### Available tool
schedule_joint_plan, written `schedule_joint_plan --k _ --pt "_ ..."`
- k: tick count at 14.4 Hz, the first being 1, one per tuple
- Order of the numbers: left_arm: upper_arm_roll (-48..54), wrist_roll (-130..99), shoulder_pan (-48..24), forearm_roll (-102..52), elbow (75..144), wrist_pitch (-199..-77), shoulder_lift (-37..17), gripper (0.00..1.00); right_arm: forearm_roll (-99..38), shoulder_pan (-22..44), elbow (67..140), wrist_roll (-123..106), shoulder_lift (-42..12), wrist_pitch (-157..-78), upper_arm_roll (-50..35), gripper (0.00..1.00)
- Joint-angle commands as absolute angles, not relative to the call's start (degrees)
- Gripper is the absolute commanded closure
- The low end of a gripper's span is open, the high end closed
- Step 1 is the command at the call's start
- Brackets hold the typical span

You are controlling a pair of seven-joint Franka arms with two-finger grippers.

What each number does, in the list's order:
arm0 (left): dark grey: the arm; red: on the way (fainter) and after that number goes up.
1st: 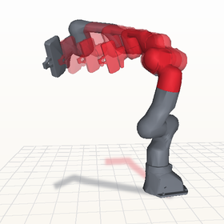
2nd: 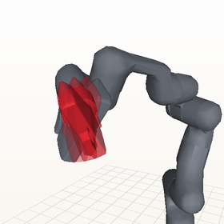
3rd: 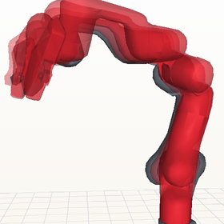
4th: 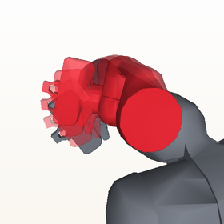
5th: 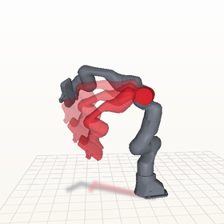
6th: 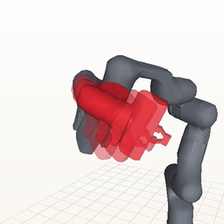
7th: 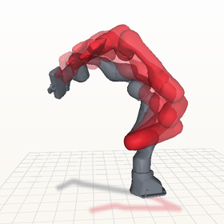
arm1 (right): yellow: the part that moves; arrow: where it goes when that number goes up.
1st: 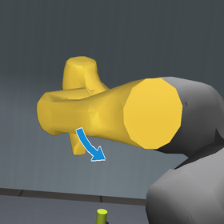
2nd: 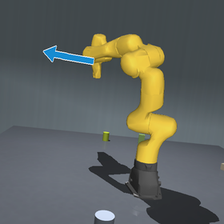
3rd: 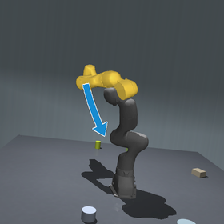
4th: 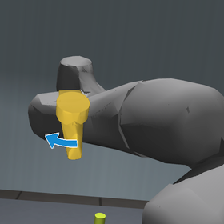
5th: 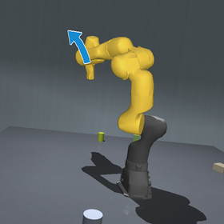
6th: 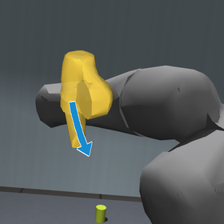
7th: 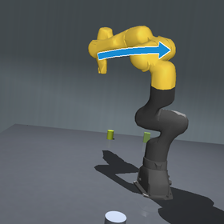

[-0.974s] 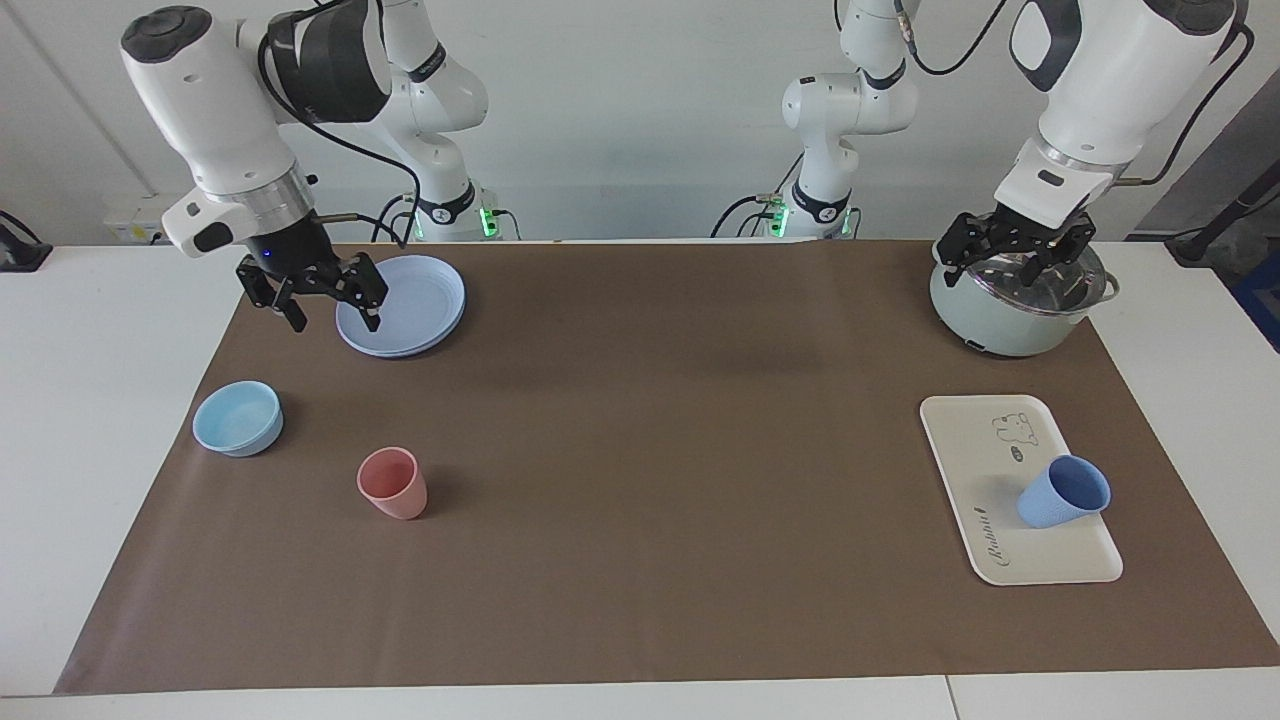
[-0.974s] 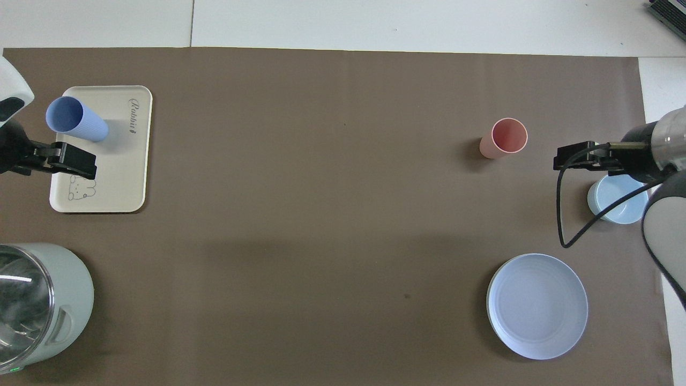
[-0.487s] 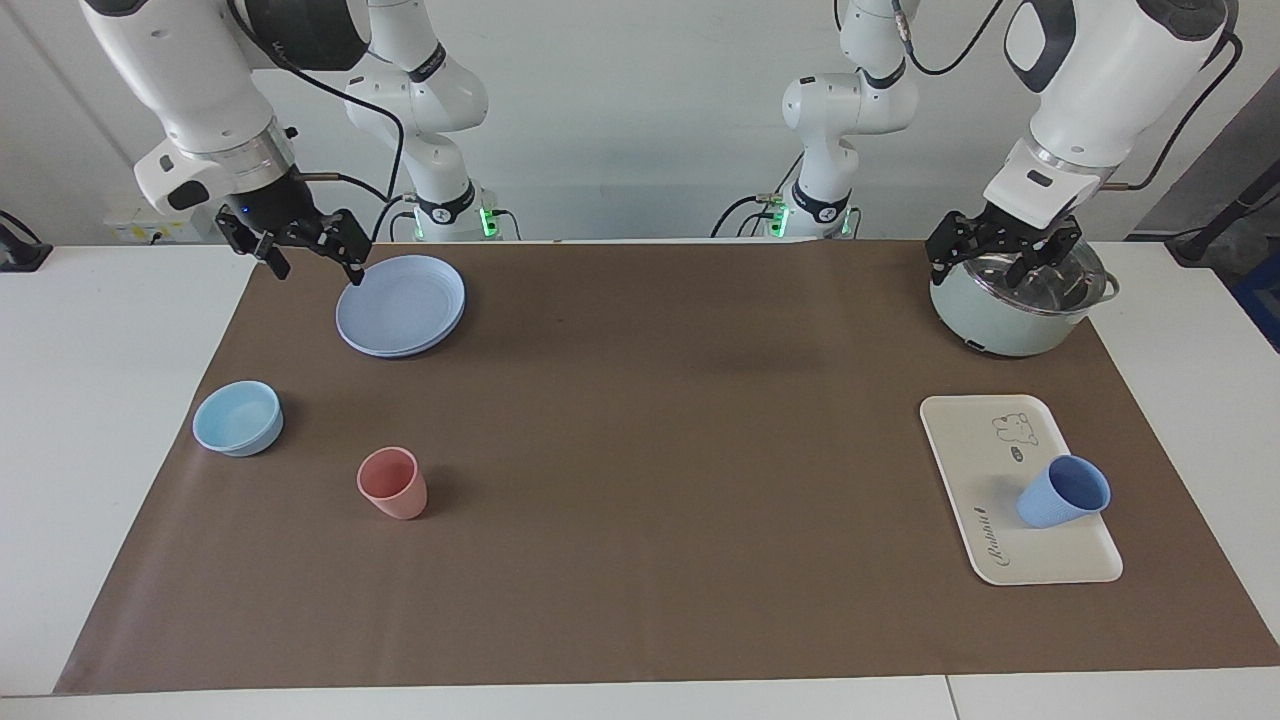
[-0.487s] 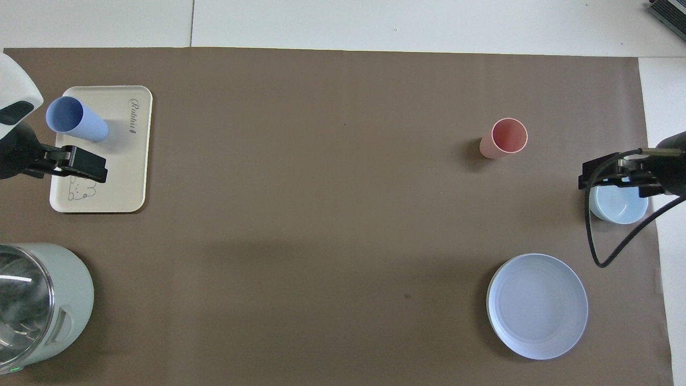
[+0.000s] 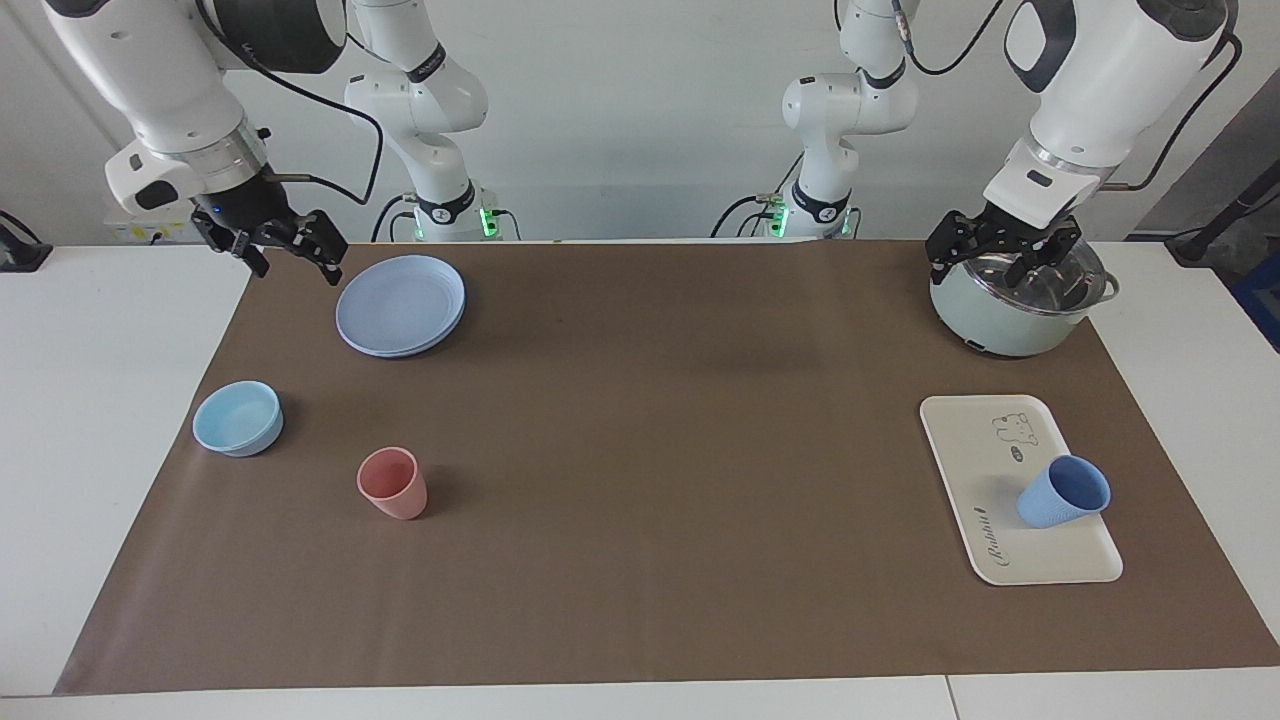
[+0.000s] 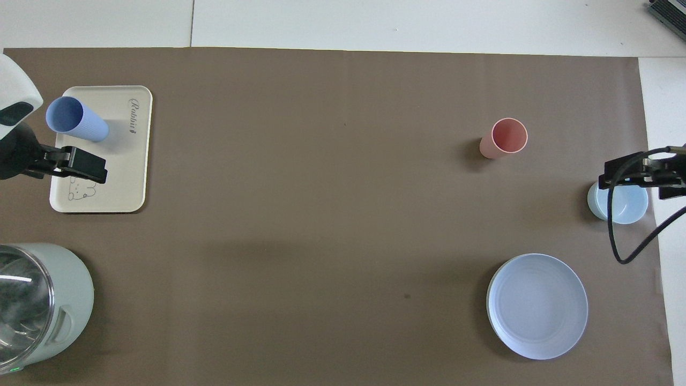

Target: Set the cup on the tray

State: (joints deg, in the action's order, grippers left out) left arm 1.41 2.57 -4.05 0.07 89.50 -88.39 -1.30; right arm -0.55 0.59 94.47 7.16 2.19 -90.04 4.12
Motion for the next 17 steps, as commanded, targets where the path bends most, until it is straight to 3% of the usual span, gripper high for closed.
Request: schedule_joint_plan --k 1,17 --pt "1.2 4.0 -3.5 -0.8 92.1 -89.9 0.9 0.0 0.6 0.0 93.2 6.2 2.6 -88.2 3.1 0.0" --pt "1.1 4.0 -1.4 -0.7 91.8 -91.1 0.8 0.0 2.3 1.7 92.8 5.6 3.0 -87.4 2.9 0.0"
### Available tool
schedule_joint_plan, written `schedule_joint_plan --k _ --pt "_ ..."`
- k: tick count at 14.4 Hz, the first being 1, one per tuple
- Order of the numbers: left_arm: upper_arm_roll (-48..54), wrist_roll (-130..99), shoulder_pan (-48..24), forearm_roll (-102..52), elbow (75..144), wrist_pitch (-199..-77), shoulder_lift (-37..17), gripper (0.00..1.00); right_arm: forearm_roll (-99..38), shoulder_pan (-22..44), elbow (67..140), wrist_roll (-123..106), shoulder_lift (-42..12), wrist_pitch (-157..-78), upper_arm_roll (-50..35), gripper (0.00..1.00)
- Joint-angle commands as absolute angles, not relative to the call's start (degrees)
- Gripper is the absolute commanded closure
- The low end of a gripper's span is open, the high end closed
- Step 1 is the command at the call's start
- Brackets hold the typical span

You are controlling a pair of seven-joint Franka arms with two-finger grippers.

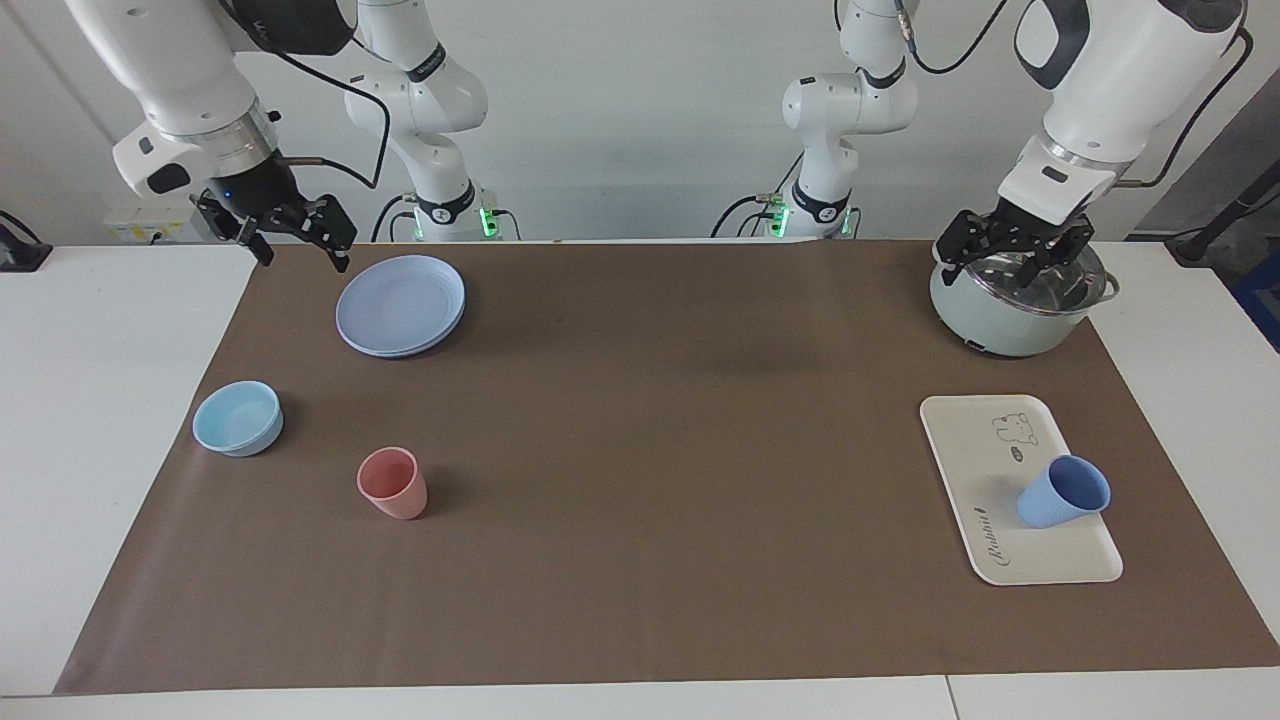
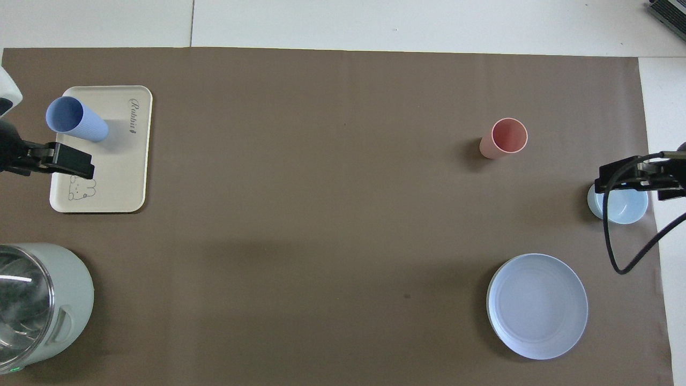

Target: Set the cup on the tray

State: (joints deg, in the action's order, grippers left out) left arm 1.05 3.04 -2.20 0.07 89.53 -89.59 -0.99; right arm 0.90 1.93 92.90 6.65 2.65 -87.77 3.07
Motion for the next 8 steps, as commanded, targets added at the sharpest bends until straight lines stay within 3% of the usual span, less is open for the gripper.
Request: schedule_joint_plan --k 1,8 --pt "1.1 4.0 -1.4 -0.7 91.8 -91.1 0.8 0.0 2.2 1.7 92.8 5.6 3.0 -87.4 2.8 0.0" --pt "1.1 3.9 -1.7 -0.6 91.9 -91.8 0.8 0.0 1.1 1.8 92.9 6.3 3.3 -87.5 2.9 0.0"
